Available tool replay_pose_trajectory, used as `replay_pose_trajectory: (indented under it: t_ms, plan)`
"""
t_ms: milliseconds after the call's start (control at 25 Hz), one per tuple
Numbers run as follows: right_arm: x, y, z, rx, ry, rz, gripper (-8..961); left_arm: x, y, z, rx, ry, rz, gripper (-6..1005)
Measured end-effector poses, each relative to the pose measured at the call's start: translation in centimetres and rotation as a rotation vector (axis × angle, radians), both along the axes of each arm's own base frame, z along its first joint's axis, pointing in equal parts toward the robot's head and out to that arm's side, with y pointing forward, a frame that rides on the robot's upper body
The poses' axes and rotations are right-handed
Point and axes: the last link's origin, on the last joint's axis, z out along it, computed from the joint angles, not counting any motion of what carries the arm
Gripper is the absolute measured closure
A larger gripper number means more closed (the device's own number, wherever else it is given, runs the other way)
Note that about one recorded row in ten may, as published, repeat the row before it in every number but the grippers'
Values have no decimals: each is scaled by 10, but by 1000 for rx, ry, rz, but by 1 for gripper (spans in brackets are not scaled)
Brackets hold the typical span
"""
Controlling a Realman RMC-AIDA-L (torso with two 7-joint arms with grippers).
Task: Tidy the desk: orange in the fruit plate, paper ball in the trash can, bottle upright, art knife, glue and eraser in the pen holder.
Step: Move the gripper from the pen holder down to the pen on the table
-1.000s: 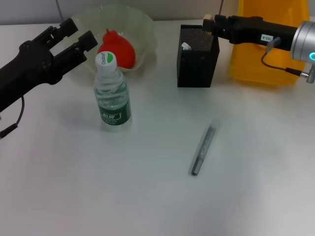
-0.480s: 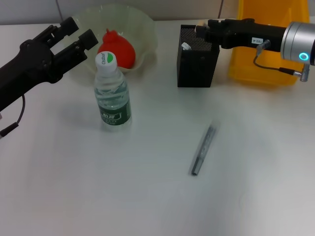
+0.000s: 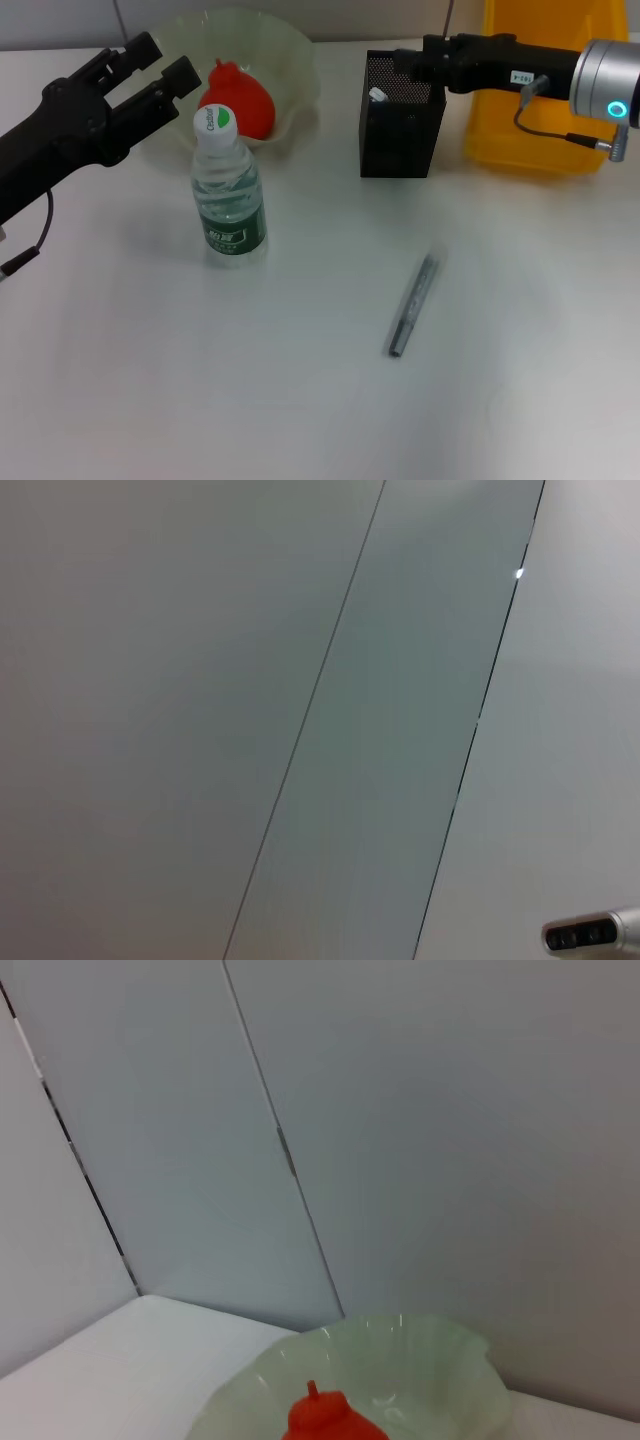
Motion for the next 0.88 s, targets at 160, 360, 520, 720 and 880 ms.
replay_pose_trajectory:
  t_ms: [160, 360, 520, 720, 880]
  plan:
    - [-7, -1, 7, -35, 53, -25, 385, 0, 0, 0, -3, -3, 1, 261]
    - [-28, -10, 37, -129, 83, -46, 387, 2, 2, 0, -5, -4, -3, 260]
    - [-51, -23, 66, -227, 1, -97, 389, 3, 5, 1, -9, -7, 1, 261]
    - [-67, -41, 70, -374, -120, -219, 391, 5, 8, 1, -5, -2, 5, 261]
    - [-75, -51, 58, -487, -226, -324, 393, 1, 9, 2, 0, -4, 27, 261]
